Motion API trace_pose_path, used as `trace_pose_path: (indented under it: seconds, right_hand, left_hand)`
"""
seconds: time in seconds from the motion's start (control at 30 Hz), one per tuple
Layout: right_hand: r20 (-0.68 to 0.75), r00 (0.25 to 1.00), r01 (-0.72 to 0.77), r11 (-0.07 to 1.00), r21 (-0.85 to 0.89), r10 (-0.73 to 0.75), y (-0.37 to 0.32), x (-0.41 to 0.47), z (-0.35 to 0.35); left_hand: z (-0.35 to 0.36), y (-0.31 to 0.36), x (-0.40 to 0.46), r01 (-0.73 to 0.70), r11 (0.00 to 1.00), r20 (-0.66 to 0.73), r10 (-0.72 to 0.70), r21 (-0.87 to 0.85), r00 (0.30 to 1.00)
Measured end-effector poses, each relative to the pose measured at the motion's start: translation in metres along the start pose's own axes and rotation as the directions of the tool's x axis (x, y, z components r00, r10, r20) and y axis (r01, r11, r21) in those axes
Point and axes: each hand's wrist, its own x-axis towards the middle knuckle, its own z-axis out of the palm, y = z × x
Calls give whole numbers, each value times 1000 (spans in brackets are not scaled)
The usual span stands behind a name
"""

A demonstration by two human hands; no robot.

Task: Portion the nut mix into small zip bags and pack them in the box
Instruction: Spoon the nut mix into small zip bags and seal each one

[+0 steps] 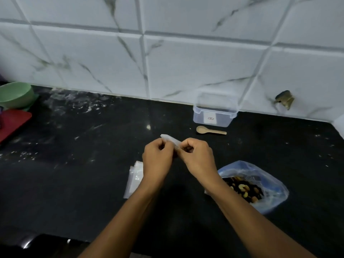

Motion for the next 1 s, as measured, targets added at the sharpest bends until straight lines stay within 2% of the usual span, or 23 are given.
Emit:
trace_pose_path:
  seconds: [0.13, 0.3, 0.37, 0.47, 0.53, 0.57, 0.63, 0.7, 0.77, 0.9, 1.0]
  right_hand:
    - [29, 990, -138, 990, 41, 137, 15, 0, -22]
    - [-124, 981, -159, 984, -84, 148, 31, -5, -37]
    - [-179, 972, -189, 962, -198, 154, 37, -6, -43]
    - [-256, 948, -262, 920, -293, 189, 46, -8, -55]
    - [-233, 949, -280, 907, -314, 212, 50, -8, -58]
    - [-218, 949, -287, 906, -311, 226, 50, -8, -58]
    - [-194, 946, -305, 912, -275, 259, 50, -7, -59]
    - [-170, 943, -319, 920, -230, 285, 50, -5, -61]
    - [-160, 942, -323, 924, -204, 294, 51, -4, -64]
    - [-143, 947, -312, 926, -214, 286, 48, -1, -67]
    - [-133, 950, -304, 930, -205, 282, 45, 1, -64]
  left_hand:
    - [22, 14, 4, -8, 984, 109, -11, 176, 994]
    - [50, 21, 8, -74, 918, 262, -33, 389, 965]
    - [57, 21, 10, -131, 845, 290, -29, 518, 956]
    - [58, 25, 12, -241, 613, 311, -8, 752, 950]
    - [58, 29, 14, -286, 530, 353, -27, 799, 935]
    - [58, 29, 15, -303, 521, 374, -33, 798, 927]
    - [57, 27, 19, -341, 573, 422, -10, 746, 907]
    - [54, 21, 19, -399, 661, 466, 82, 636, 881]
    - [50, 13, 19, -464, 708, 517, 162, 533, 841]
    - [55, 2, 14, -518, 693, 626, 122, 502, 770]
    - [66, -6, 12, -502, 729, 610, 147, 465, 779]
